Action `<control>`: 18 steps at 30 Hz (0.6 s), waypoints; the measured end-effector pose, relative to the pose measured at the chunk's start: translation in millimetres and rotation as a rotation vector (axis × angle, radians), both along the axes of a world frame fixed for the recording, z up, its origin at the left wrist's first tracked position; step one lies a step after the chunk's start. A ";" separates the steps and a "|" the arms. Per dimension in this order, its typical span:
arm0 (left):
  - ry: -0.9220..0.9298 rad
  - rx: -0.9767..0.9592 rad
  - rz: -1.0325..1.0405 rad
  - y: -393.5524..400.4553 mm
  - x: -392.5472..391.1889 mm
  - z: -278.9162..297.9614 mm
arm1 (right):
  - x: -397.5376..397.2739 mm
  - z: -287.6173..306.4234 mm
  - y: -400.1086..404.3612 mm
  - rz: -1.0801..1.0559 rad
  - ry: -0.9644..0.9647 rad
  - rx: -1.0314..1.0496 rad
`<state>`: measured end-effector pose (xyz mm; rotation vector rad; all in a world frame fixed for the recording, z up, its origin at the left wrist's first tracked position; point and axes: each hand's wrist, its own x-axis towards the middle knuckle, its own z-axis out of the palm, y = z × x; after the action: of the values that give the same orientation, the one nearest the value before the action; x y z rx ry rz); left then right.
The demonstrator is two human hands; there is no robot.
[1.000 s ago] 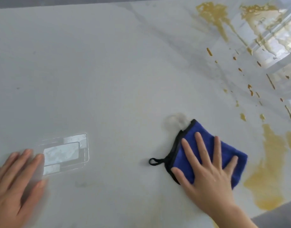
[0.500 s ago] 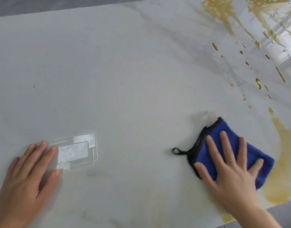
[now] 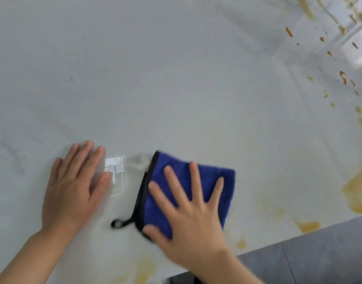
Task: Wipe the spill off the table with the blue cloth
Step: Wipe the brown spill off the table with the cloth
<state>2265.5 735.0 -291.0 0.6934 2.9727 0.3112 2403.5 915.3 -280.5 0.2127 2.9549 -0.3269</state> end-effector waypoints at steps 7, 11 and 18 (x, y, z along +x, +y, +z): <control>-0.026 -0.022 -0.021 0.4 2.1 5.5 | -5.6 7.6 -65.5 0.087 -0.004 -0.019; -0.057 -0.025 -0.017 1.0 1.8 7.4 | -4.7 5.6 -60.1 0.063 -0.016 0.001; -0.039 -0.021 -0.022 0.6 2.9 6.5 | 40.8 -6.4 -98.9 0.129 -0.073 -0.015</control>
<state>2268.4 735.6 -284.5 0.7086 2.9256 0.2881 2444.3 816.4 -286.9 0.0312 2.8756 -0.3166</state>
